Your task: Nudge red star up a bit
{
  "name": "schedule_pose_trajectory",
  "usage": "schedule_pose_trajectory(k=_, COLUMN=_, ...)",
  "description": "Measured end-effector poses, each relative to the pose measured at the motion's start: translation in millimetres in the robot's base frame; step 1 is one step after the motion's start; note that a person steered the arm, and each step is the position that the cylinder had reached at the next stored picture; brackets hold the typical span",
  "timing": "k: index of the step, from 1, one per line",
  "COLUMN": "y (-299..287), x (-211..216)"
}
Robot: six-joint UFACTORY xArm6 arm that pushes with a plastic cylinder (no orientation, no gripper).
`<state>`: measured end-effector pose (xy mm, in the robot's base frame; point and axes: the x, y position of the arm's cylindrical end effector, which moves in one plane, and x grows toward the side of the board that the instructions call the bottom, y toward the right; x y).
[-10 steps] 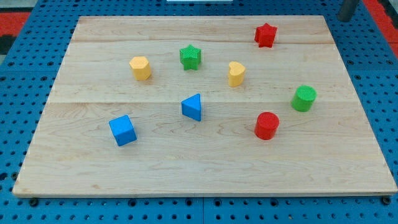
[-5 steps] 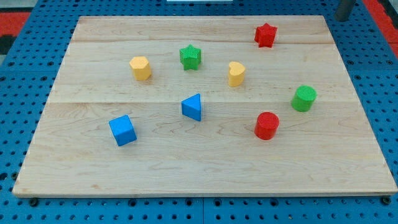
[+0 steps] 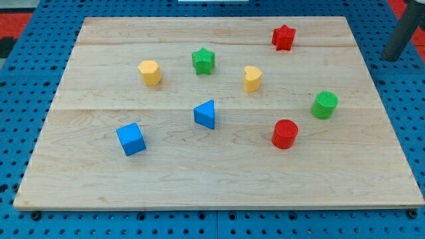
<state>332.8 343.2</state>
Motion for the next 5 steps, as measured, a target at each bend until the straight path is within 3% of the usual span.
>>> schedule_pose_trajectory(k=1, y=-8, x=5)
schedule_pose_trajectory(k=3, y=-86, x=4)
schedule_pose_trajectory(k=4, y=-132, x=-17)
schedule_pose_trajectory(k=5, y=-135, x=-20)
